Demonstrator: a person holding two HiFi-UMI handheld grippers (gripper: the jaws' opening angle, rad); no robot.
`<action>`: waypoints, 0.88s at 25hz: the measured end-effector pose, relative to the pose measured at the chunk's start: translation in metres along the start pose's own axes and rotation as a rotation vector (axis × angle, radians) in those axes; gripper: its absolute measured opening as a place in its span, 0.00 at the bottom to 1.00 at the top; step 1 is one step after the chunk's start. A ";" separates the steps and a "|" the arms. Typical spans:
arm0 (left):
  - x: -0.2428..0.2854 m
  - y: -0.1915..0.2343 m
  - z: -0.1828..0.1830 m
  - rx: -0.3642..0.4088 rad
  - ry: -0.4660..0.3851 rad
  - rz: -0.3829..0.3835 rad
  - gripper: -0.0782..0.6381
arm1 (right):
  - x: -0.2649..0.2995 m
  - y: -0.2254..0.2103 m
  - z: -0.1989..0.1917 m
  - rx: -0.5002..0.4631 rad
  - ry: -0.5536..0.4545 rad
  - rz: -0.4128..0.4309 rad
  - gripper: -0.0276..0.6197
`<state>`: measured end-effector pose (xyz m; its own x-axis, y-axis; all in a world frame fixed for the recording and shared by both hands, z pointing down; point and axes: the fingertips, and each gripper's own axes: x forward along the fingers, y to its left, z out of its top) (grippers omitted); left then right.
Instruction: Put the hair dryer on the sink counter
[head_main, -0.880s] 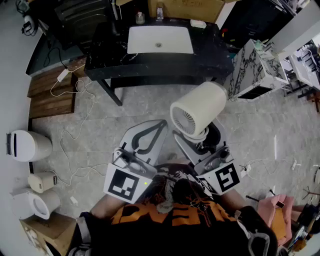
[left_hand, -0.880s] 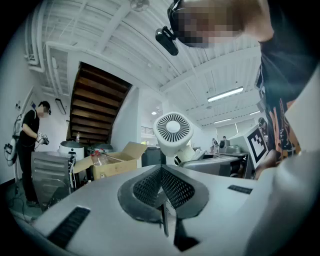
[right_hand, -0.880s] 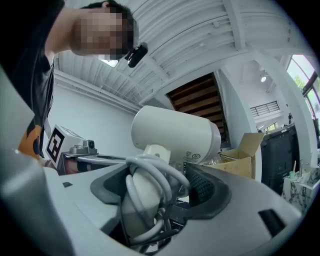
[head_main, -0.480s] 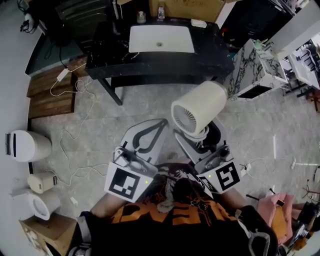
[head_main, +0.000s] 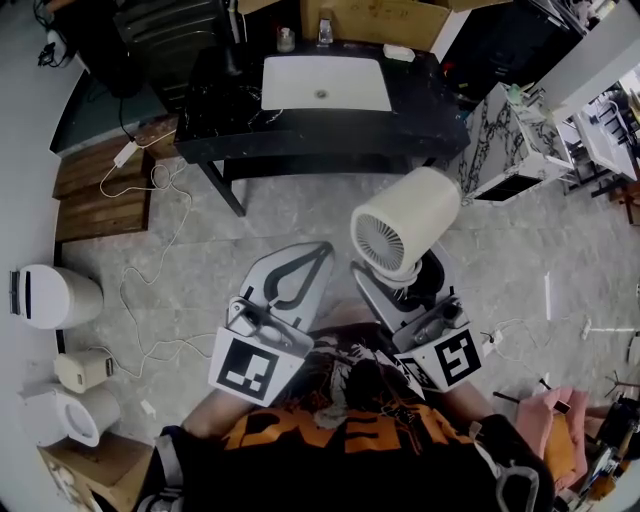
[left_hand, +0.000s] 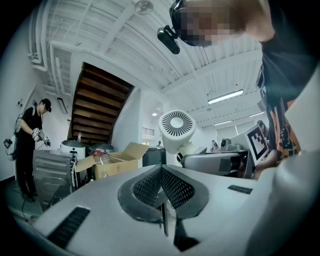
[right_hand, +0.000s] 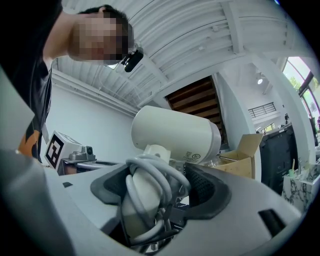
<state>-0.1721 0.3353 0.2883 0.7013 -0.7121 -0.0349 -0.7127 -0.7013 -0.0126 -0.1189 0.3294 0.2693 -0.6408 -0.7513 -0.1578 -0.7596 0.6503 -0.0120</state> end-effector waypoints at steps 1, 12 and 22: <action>0.001 0.001 0.001 -0.003 -0.005 -0.001 0.14 | 0.001 -0.001 0.001 0.002 0.000 -0.007 0.58; 0.025 0.029 -0.006 0.030 0.000 0.009 0.14 | 0.032 -0.023 -0.010 -0.011 0.005 0.025 0.58; 0.102 0.080 -0.016 0.068 0.036 0.072 0.14 | 0.092 -0.090 -0.025 0.003 -0.004 0.133 0.58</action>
<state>-0.1571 0.2065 0.2995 0.6473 -0.7622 -0.0023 -0.7600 -0.6451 -0.0791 -0.1122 0.1993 0.2808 -0.7353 -0.6582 -0.1617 -0.6677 0.7444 0.0059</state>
